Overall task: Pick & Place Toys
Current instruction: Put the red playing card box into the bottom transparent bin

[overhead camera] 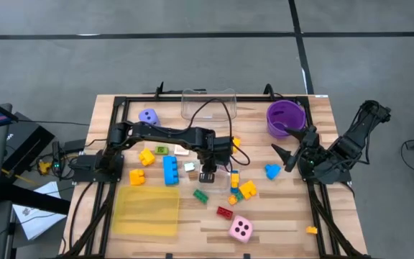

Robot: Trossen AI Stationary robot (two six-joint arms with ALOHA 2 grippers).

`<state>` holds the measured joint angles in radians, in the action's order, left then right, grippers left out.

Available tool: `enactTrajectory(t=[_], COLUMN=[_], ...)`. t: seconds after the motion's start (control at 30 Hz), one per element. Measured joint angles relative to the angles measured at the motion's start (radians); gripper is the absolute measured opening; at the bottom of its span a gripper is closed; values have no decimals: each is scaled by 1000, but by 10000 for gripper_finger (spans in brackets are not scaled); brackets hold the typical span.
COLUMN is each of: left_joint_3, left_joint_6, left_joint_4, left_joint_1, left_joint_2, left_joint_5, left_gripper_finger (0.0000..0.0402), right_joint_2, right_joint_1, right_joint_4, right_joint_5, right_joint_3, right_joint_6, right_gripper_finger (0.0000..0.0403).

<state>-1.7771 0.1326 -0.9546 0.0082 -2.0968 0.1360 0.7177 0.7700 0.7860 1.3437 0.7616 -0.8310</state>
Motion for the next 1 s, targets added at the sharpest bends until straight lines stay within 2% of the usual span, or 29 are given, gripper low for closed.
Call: enactTrajectory(t=[0.43,0.67,1.0], left_joint_3=[2,41,45], left_joint_6=[1,2,20], left_joint_4=[-13,23,46], left_joint_1=[6,7,18], left_joint_2=[0,0,0], left_joint_5=[0,0,-3], left_gripper_finger=[63,63,87], right_joint_2=[0,0,0], right_joint_1=[0,0,0], right_joint_4=[8,12,14], right_joint_5=[1,1,1], right_joint_3=[0,0,0], right_joint_6=[0,0,0], right_gripper_finger=[396,396,395])
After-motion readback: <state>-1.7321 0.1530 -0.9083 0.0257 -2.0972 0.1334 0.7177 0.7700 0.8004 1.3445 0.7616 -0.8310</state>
